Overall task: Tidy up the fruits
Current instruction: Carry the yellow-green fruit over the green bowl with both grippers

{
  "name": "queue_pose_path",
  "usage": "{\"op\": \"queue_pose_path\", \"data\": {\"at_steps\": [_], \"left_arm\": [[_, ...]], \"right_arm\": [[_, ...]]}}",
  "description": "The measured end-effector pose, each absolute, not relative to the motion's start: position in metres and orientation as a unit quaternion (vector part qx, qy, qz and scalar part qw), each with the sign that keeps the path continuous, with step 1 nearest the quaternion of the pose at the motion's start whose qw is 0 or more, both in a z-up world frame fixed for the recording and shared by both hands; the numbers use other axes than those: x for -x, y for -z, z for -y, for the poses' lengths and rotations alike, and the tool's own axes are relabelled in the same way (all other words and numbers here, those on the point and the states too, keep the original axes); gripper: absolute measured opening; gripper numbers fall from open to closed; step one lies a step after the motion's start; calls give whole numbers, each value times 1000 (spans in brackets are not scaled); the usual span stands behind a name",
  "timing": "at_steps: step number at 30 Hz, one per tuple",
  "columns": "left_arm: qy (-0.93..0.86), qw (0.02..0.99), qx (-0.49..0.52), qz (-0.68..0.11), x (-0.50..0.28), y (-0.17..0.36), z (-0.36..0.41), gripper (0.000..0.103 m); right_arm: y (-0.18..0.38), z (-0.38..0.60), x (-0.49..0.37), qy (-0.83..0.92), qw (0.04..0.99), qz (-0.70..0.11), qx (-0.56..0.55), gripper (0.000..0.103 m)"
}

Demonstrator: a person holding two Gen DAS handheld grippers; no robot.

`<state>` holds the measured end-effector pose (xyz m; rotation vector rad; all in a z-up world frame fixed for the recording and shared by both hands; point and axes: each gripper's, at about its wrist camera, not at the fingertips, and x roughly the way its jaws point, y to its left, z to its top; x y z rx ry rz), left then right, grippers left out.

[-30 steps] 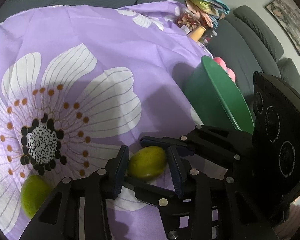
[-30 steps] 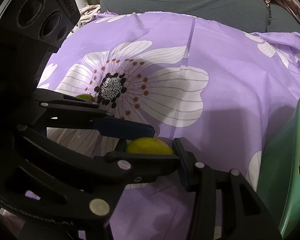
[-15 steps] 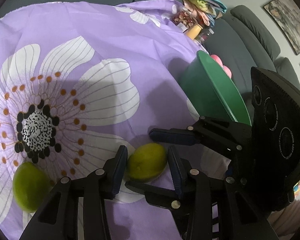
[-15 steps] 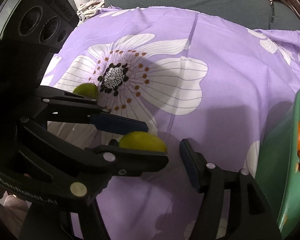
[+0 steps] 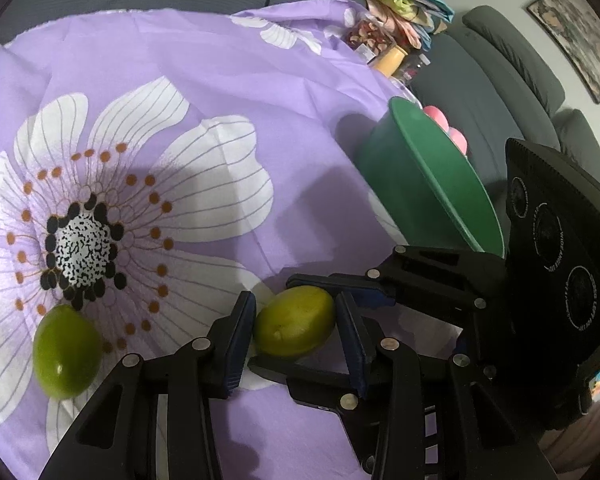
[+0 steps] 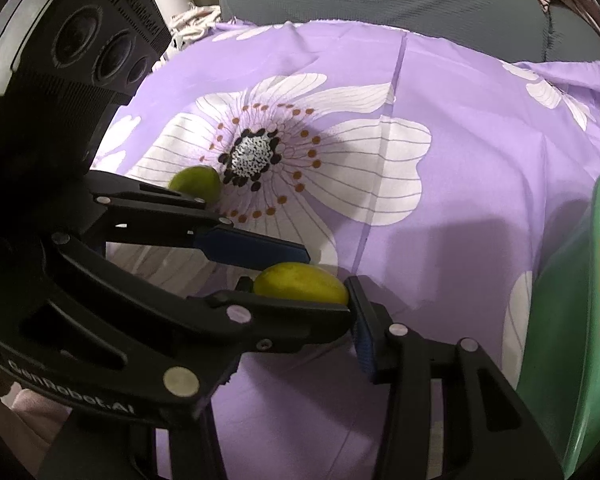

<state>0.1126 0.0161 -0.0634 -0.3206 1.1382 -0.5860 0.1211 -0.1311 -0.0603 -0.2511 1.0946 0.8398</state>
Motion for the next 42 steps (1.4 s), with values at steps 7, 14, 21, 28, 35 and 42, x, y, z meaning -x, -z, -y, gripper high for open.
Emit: {"op": "queue_pose_path", "data": {"at_steps": [7, 14, 21, 28, 35, 42], "left_arm": [[268, 803, 126, -517, -100, 42, -6, 41], [273, 815, 100, -501, -89, 19, 11, 41], [280, 826, 74, -484, -87, -5, 33, 41], [292, 832, 46, -469, -89, -24, 59, 41], [309, 834, 23, -458, -95, -39, 84, 41], [322, 831, 8, -454, -100, -43, 105, 41]], "right_arm": [[44, 137, -108, -389, 779, -481, 101, 46], [24, 150, -97, -388, 796, -456, 91, 46], [3, 172, -88, -380, 815, -429, 77, 46], [-15, 196, -86, -368, 835, -405, 62, 46], [-27, 224, -90, -349, 852, -387, 46, 46], [-32, 248, -95, -333, 863, -379, 31, 46]]}}
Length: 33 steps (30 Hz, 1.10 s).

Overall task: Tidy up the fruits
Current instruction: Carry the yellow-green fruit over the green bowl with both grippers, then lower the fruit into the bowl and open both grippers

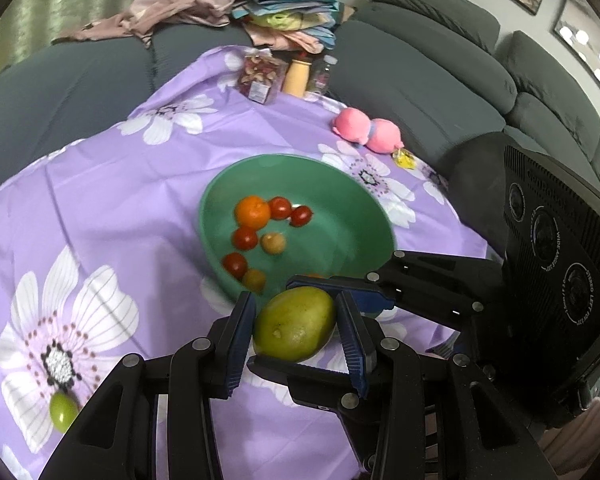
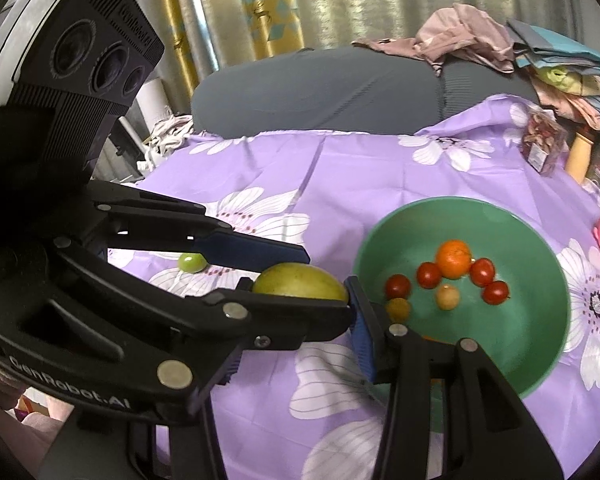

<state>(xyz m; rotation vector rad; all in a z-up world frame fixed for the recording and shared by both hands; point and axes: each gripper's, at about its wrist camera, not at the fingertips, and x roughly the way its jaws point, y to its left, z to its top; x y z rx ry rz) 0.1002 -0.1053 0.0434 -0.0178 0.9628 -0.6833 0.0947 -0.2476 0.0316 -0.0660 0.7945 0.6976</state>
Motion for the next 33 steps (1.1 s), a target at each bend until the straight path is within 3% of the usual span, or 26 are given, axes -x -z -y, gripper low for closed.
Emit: {"op": "queue_pose_path", "data": {"at_steps": [33], "left_arm": [[353, 803, -17, -480, -138, -28, 172, 41]], "right_arm": [[-8, 308, -129, -287, 876, -388, -25, 46]]}}
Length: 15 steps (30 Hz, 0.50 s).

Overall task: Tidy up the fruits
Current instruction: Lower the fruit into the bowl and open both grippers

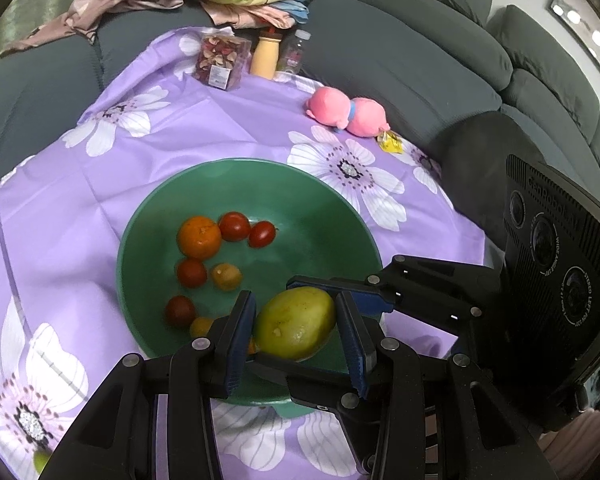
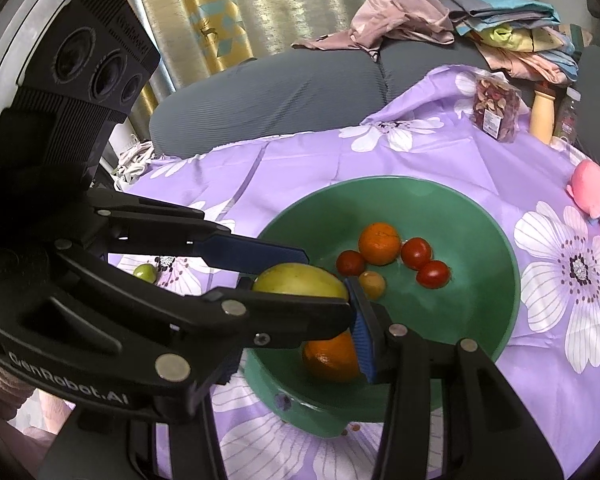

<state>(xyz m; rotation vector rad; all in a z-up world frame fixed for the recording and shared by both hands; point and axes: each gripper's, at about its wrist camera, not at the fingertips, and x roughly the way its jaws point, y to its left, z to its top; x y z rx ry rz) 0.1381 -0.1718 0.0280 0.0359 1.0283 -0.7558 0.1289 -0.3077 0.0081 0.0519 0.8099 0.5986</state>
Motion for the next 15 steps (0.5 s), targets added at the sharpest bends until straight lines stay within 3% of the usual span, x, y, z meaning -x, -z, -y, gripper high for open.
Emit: {"op": "queue_pose_path", "data": {"at_steps": [15], "left_arm": [[357, 796, -12, -489, -144, -18, 176, 41]], "right_arm": [[-2, 312, -135, -280, 872, -400, -32, 46]]}}
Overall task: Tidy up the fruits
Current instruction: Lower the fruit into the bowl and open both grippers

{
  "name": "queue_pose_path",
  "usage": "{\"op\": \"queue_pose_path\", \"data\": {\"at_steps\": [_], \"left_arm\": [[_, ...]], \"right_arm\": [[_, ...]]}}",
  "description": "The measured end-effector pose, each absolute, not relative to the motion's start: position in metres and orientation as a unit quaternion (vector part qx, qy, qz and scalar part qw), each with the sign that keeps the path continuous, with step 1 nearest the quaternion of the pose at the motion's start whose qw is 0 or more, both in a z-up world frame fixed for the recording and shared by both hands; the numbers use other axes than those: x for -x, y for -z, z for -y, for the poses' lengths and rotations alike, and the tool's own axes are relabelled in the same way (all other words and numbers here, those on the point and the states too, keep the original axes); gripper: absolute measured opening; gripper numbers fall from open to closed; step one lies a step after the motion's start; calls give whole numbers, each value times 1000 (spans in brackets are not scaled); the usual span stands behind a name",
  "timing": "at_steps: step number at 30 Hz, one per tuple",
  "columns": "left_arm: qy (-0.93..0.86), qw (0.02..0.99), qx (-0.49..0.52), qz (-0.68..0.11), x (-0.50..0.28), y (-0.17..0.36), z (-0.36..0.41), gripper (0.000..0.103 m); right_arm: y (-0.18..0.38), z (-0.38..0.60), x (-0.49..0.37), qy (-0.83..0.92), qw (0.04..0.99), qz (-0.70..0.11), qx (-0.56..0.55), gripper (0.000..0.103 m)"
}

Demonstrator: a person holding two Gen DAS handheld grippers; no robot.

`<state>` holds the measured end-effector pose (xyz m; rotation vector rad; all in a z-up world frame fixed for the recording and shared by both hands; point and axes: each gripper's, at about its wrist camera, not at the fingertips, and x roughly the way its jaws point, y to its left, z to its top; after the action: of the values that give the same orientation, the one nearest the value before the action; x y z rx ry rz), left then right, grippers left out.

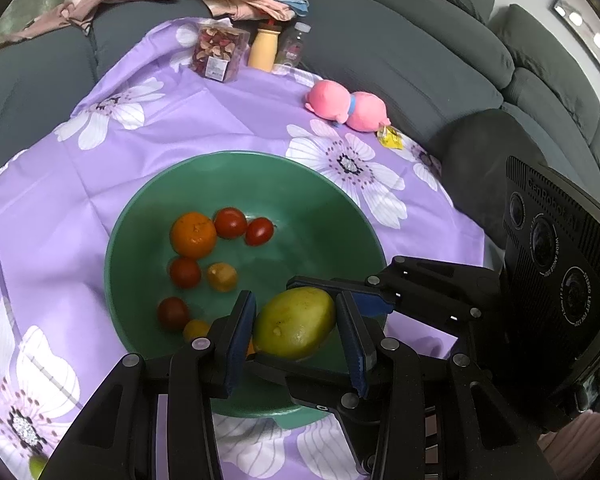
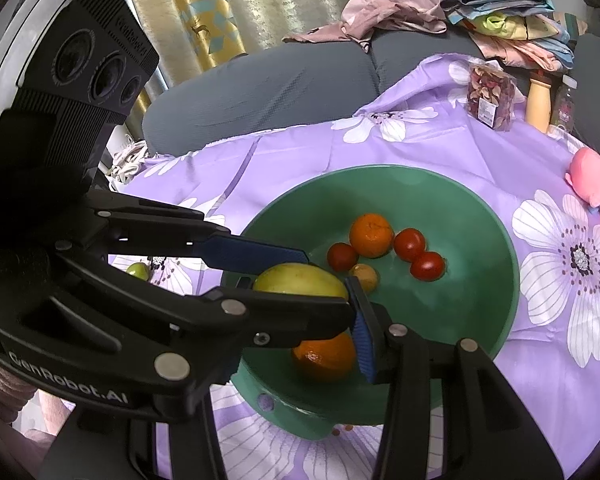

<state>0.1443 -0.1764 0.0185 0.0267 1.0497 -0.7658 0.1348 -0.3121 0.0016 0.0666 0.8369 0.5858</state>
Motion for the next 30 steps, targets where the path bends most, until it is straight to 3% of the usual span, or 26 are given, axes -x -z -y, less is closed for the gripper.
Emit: {"op": "queue_pose_path", "data": {"at_steps": [30], "left_arm": [[356, 789, -7, -501, -150, -9, 179, 41]], "right_arm": [[6, 316, -139, -279, 866, -414, -39, 46]]}}
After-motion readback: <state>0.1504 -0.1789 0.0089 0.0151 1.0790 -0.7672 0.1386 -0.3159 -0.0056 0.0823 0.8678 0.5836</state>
